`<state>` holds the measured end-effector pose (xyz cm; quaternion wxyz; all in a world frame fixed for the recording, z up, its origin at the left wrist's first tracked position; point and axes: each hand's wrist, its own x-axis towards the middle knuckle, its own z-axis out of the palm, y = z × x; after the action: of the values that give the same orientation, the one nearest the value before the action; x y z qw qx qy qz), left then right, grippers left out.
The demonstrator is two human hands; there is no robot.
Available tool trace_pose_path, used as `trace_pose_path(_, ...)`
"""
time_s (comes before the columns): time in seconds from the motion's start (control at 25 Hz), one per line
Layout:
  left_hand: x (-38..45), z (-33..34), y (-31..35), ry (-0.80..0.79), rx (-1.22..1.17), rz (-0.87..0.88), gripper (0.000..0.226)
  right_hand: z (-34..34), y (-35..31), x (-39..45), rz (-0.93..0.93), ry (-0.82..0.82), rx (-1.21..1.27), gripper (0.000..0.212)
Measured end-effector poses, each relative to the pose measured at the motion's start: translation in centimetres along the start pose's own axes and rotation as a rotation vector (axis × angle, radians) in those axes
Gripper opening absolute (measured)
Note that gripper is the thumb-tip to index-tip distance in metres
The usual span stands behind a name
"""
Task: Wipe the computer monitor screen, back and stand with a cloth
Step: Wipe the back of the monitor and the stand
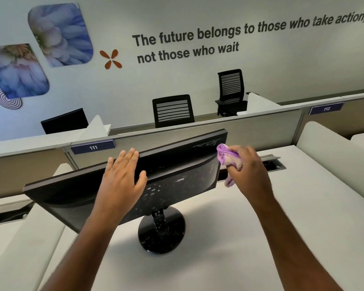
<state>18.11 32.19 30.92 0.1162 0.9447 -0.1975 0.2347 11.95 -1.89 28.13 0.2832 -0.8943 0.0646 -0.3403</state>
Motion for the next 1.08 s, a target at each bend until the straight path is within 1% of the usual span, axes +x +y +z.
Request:
trace_pose_path(0.08,0.4,0.9,1.6,0.016,0.020,0.007,0.067,0.9,-0.7,1.3,-0.155,-0.009,-0.055,0.038)
trace_pose_path(0.16,0.4,1.5,2.4,0.049,0.023,-0.014,0.063,2.5,-2.8,2.1,-0.299,-0.045,-0.087,0.038)
trace_pose_path(0.24,0.4,1.8,3.0,0.073,0.006,-0.055,0.059,4.2,-4.4,2.4,-0.372,-0.079,-0.115,0.035)
trace_pose_path(0.36,0.4,2.0,3.2,0.104,0.007,-0.070,0.060,6.0,-5.2,2.3,-0.341,-0.146,-0.147,0.026)
trace_pose_path(0.52,0.3,2.5,3.7,0.131,0.013,-0.086,0.059,6.0,-3.2,3.3,-0.284,-0.141,-0.203,0.022)
trace_pose_path(0.72,0.6,2.6,3.5,0.153,-0.008,-0.092,0.058,3.6,2.2,5.8,-0.105,-0.021,-0.220,0.021)
trace_pose_path(0.8,0.6,2.6,3.4,0.162,-0.016,-0.095,0.058,2.6,3.5,5.9,-0.063,0.016,-0.233,0.019)
trace_pose_path(0.88,0.6,2.6,3.5,0.162,-0.015,-0.092,0.058,2.1,4.3,5.6,-0.066,0.051,-0.181,0.021)
trace_pose_path(0.96,0.6,2.7,3.6,0.161,-0.013,-0.092,0.058,2.4,4.0,5.1,-0.106,0.051,-0.112,0.026)
trace_pose_path(1.08,0.8,2.7,3.7,0.154,-0.022,-0.102,0.058,4.3,1.2,3.8,-0.221,-0.064,-0.023,0.031)
